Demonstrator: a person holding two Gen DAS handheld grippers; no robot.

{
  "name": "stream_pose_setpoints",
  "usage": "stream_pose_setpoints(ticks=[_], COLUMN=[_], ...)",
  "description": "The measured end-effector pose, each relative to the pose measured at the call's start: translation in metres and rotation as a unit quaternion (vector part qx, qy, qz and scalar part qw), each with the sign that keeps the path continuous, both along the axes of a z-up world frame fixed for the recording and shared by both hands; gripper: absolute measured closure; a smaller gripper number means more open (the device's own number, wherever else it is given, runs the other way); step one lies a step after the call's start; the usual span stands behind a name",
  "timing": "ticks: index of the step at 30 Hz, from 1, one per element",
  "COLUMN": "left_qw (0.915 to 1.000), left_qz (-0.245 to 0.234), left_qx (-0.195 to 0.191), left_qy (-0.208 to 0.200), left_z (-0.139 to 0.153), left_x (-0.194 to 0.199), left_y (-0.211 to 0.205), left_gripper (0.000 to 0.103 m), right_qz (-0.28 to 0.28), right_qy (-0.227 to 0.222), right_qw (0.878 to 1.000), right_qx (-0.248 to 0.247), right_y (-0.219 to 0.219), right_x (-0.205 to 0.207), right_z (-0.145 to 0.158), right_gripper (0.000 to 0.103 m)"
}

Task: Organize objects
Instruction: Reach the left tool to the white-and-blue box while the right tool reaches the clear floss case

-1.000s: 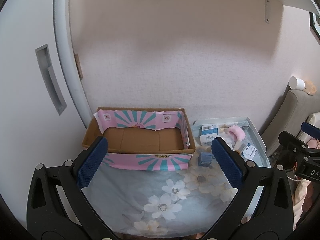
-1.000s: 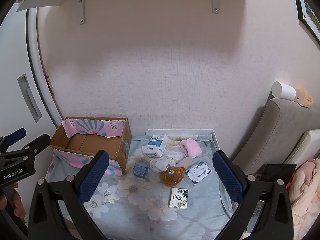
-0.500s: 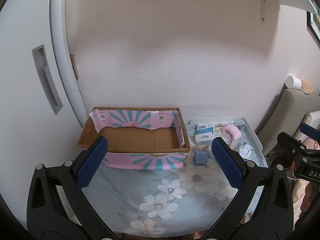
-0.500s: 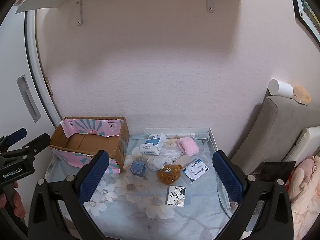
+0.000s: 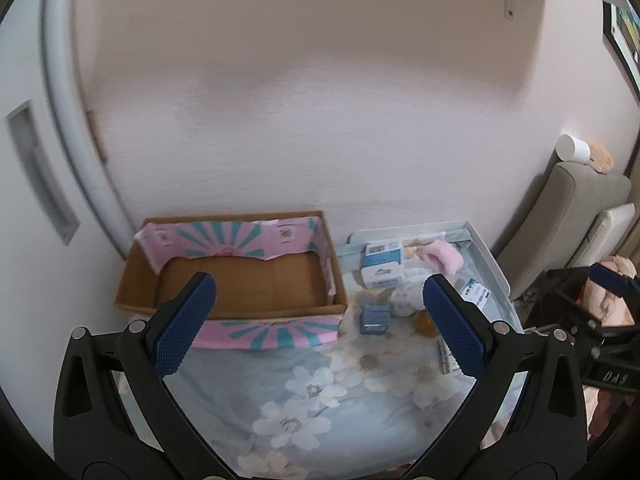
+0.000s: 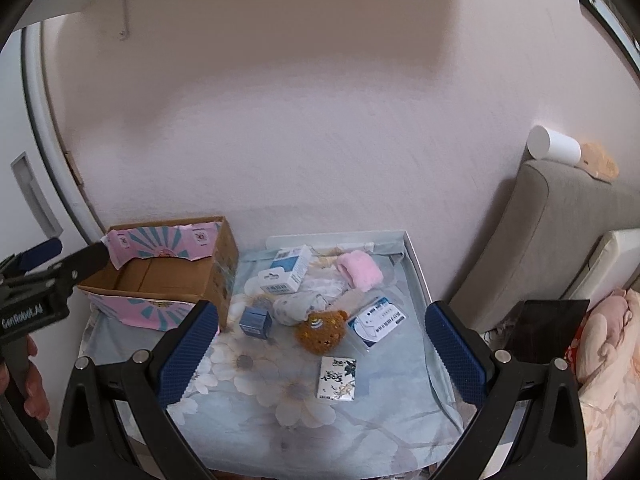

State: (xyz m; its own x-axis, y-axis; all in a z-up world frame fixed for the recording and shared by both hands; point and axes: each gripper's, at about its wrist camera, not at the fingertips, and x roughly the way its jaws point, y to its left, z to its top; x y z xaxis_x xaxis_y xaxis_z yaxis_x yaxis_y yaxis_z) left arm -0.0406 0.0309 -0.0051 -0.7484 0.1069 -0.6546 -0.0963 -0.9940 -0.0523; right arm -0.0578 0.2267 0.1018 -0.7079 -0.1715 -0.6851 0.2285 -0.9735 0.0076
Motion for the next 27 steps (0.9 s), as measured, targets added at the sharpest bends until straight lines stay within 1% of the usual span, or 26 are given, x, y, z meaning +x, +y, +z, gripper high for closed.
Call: stream_pose_setpoints(ticks=[6,11,15,20,23,27], left_qw=[0.9990,0.9963,0.9938,0.9891,0.9868,0.9833], left_qz=[-0.041,-0.073,-0.090,-0.110,-0.113,-0.109], left_qx=[-0.006,-0.005,-0.003,-0.008,-0.008,-0.004], left_qy=[-0.019,-0.045,-0.065,-0.098,-0.116,-0.146], left_z=[-0.008,-0.025,-0.037,-0.056,-0.067,-0.085], left_x=[-0.038,-0.066,-0.080,-0.105,-0.119,-0.139], left_y=[0.028,0.056,0.073,0.099,0.111,0.125], left_gripper=[0.000,0.000,0.000,0.000,0.000,0.000], right_qz=[-0.026,-0.053,-0.067,-0.059,-0.047,-0.023], right_qy=[-0.022,-0.043,-0.055,-0.052,-0.053,-0.060], right_qw=[0.999,0.998,0.996,0.997,0.997,0.998], right_qx=[-0.006,-0.017,-0.024,-0.014,-0.005,-0.004], right_y=[0.017,0.034,0.047,0.062,0.071,0.080], right_x=[-0.010,-0.016,-0.023,-0.035,-0.044,-0.057], right_z=[-0.016,-0.034,-0.047,-0.058,-0.065,-0.075], right_gripper=[0.000,0.000,0.000,0.000,0.000,0.000])
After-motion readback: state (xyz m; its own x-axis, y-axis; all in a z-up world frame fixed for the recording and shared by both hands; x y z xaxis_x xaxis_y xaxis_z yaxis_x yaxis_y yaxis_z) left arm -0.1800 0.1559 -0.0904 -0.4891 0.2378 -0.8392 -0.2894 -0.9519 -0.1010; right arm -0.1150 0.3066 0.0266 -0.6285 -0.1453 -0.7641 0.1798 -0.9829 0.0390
